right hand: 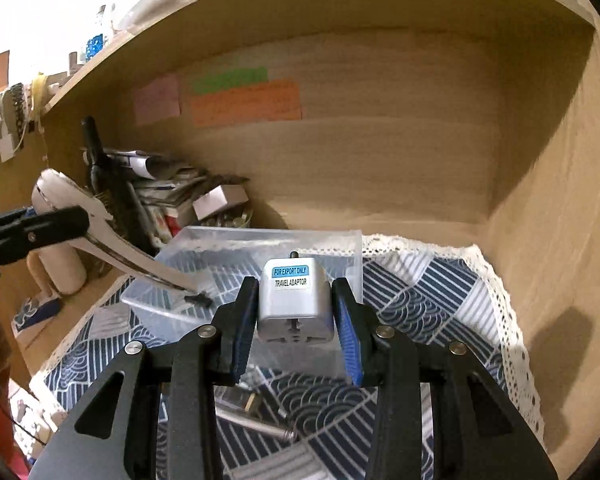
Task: Organize rigid objects
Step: 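Lower the shaver and adapter into the clear box and open both tools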
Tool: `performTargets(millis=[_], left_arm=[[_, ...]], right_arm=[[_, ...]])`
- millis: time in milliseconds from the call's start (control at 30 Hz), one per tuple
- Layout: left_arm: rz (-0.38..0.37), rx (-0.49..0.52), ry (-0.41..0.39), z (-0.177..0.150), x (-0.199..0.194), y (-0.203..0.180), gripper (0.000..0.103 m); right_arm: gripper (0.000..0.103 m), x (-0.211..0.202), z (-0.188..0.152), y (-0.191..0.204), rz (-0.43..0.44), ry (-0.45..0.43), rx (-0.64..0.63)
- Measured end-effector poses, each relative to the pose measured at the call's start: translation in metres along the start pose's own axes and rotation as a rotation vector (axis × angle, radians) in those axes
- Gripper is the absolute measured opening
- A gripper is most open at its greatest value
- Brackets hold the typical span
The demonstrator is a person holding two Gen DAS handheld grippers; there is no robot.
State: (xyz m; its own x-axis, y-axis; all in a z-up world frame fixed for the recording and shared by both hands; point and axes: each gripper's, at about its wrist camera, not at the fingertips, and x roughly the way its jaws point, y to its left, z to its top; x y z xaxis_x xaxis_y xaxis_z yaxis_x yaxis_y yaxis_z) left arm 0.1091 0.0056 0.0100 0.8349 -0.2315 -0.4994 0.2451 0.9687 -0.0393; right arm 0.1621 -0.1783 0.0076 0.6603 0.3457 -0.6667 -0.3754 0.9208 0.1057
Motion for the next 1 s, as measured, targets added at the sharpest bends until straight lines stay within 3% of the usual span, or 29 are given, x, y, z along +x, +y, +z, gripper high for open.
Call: performTargets(millis=[133,467,633,1000], left_arm=[[0.018,0.000,0.024,0.002,0.024,0.003,0.039],[-0.056,-0.073,0.183,-0.026,0.110,0.020,0.039],[-0.087,-0.066,0.204,-0.031,0.125,0.020,0.039],[-0.034,-0.107,0.327,-0.050,0.154,0.043,0.039]], right_arm=[[0.034,0.018,0.006,-0.002,-0.005,0.019,-0.005],[0.034,0.072,0.008,-0.005,-0.013,0.127,-0.020],[0.034,0.098,0.003,-0.006,-0.030,0.199,-0.043],[0.034,0.121,-0.011,0.004,-0.051,0.273,-0.095]])
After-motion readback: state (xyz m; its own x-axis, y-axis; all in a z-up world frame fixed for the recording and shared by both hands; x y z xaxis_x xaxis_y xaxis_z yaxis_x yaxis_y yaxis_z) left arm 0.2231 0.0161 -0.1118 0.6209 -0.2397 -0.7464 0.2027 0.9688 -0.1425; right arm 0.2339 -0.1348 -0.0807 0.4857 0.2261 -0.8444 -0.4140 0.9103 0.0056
